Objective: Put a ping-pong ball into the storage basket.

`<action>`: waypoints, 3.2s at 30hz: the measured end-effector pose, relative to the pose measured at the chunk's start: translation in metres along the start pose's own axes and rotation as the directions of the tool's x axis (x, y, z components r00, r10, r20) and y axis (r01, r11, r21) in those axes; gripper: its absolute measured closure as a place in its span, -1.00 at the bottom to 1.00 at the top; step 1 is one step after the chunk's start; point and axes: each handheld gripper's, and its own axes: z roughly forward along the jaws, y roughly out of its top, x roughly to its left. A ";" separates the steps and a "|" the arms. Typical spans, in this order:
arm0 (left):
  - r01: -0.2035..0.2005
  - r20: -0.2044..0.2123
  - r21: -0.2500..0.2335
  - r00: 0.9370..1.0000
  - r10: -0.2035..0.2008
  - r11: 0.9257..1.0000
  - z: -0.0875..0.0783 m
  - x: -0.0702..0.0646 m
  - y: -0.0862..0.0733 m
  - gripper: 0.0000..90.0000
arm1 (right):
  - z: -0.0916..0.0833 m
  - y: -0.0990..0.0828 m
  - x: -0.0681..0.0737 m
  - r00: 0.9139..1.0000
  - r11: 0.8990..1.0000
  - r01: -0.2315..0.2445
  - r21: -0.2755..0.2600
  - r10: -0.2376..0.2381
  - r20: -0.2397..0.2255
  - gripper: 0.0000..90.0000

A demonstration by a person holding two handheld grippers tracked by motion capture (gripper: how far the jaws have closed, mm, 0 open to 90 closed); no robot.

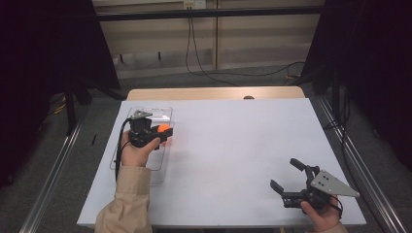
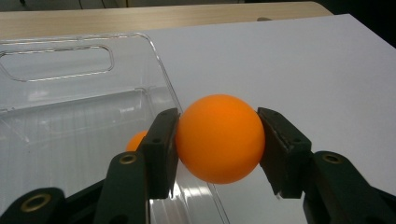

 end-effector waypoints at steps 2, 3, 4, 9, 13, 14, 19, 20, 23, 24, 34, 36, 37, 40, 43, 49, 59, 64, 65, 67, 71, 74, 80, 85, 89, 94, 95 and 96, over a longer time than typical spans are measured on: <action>0.004 -0.003 -0.002 1.000 -0.004 1.000 -0.001 0.000 0.000 0.13 | 0.000 0.000 0.000 1.000 1.000 0.000 0.000 0.000 0.000 -0.95; 0.004 -0.006 -0.001 1.000 -0.004 1.000 -0.001 0.000 0.000 0.13 | 0.000 0.000 0.000 1.000 1.000 0.000 -0.001 0.000 0.001 -0.95; 0.001 -0.005 -0.003 1.000 -0.001 1.000 -0.002 0.001 0.000 0.13 | 0.000 0.000 0.000 1.000 1.000 0.001 0.000 -0.001 0.000 -0.95; 0.005 -0.014 -0.008 1.000 -0.005 1.000 -0.004 0.003 -0.001 0.13 | 0.000 0.000 0.000 1.000 1.000 -0.001 0.000 0.001 0.000 -0.95; 0.004 -0.023 -0.008 1.000 -0.004 1.000 -0.005 0.005 -0.002 0.13 | 0.000 0.000 0.000 1.000 1.000 0.001 -0.002 -0.001 0.001 -0.95; 0.002 -0.026 -0.008 1.000 -0.002 1.000 -0.005 0.005 -0.003 0.13 | 0.000 0.000 0.000 1.000 1.000 0.001 -0.002 -0.001 0.001 -0.95; 0.004 -0.041 -0.015 0.999 -0.005 1.000 -0.007 0.008 -0.004 0.13 | 0.000 0.000 0.000 1.000 1.000 0.002 -0.002 -0.002 0.002 -0.95; 0.004 -0.042 -0.015 0.999 -0.005 1.000 -0.008 0.008 -0.004 0.13 | 0.000 0.000 0.000 1.000 1.000 0.003 -0.001 -0.003 0.001 -0.95; 0.004 -0.047 -0.014 0.999 -0.005 1.000 -0.008 0.009 -0.005 0.13 | 0.000 0.000 0.000 1.000 1.000 0.004 -0.001 -0.004 0.001 -0.95; 0.005 -0.045 -0.015 0.999 -0.006 1.000 -0.008 0.010 -0.005 0.13 | 0.001 0.000 0.000 1.000 1.000 0.004 -0.001 -0.004 0.001 -0.95; 0.005 -0.065 -0.027 0.998 -0.006 1.000 -0.011 0.013 -0.007 0.13 | 0.000 0.000 0.000 1.000 1.000 0.000 -0.003 0.000 0.001 -0.95; 0.000 -0.066 -0.023 0.998 -0.002 1.000 -0.011 0.013 -0.008 0.13 | 0.000 0.001 0.000 1.000 1.000 -0.003 -0.003 0.003 0.002 -0.95; -0.001 -0.068 -0.025 0.998 -0.001 1.000 -0.011 0.013 -0.008 0.13 | 0.000 0.001 0.000 1.000 1.000 -0.003 -0.003 0.003 0.001 -0.95; 0.003 -0.072 -0.032 0.997 -0.005 0.999 -0.012 0.014 -0.009 0.13 | 0.000 0.001 0.001 1.000 1.000 -0.002 -0.003 0.002 0.001 -0.95; 0.000 -0.076 -0.030 0.997 -0.003 1.000 -0.013 0.015 -0.010 0.13 | 0.000 0.001 0.001 1.000 1.000 -0.001 -0.004 0.001 0.001 -0.95; 0.006 -0.084 -0.040 0.996 -0.010 0.999 -0.014 0.016 -0.012 0.13 | 0.000 0.001 0.000 1.000 1.000 -0.001 -0.004 0.001 0.000 -0.95; 0.011 -0.105 -0.035 0.994 -0.014 0.999 -0.015 0.021 -0.017 0.13 | 0.001 0.001 0.001 1.000 1.000 0.002 -0.007 -0.002 0.000 -0.95; 0.009 -0.112 -0.038 0.994 -0.014 0.999 -0.015 0.021 -0.019 0.12 | 0.000 0.001 0.001 1.000 1.000 0.003 -0.008 -0.003 -0.001 -0.95; 0.009 -0.116 -0.038 0.993 -0.014 0.999 -0.016 0.022 -0.020 0.12 | 0.000 0.001 0.001 1.000 1.000 0.003 -0.008 -0.003 0.000 -0.95; 0.007 -0.119 -0.039 0.993 -0.012 0.999 -0.016 0.022 -0.020 0.12 | 0.000 0.001 0.000 1.000 1.000 0.003 -0.008 -0.003 -0.001 -0.95; 0.007 -0.122 -0.038 0.992 -0.012 0.999 -0.016 0.023 -0.021 0.12 | 0.000 0.001 0.000 1.000 1.000 0.004 -0.008 -0.004 -0.001 -0.95; 0.013 -0.127 -0.039 0.992 -0.018 0.999 -0.016 0.024 -0.022 0.12 | 0.000 0.002 0.001 1.000 1.000 0.005 -0.008 -0.005 -0.002 -0.95; 0.012 -0.131 -0.036 0.991 -0.016 0.999 -0.018 0.026 -0.024 0.12 | 0.001 0.002 0.001 1.000 1.000 0.003 -0.009 -0.003 -0.002 -0.95; 0.018 -0.136 -0.037 0.990 -0.023 0.999 -0.017 0.028 -0.025 0.12 | 0.000 0.002 0.001 1.000 1.000 0.006 -0.008 -0.006 -0.003 -0.95; 0.021 -0.143 -0.036 0.989 -0.026 0.999 -0.018 0.029 -0.027 0.12 | 0.000 0.002 0.001 1.000 1.000 0.002 -0.010 -0.002 0.000 -0.95; 0.027 -0.152 -0.032 0.988 -0.032 0.999 -0.017 0.031 -0.030 0.11 | 0.000 0.002 0.001 1.000 1.000 0.006 -0.008 -0.006 -0.002 -0.95; 0.029 -0.153 -0.033 0.988 -0.034 0.999 -0.017 0.031 -0.030 0.11 | 0.000 0.002 0.001 1.000 1.000 0.006 -0.008 -0.006 -0.002 -0.95; 0.028 -0.156 -0.033 0.987 -0.033 0.999 -0.017 0.031 -0.030 0.11 | 0.000 0.002 0.001 1.000 1.000 0.007 -0.008 -0.007 -0.002 -0.95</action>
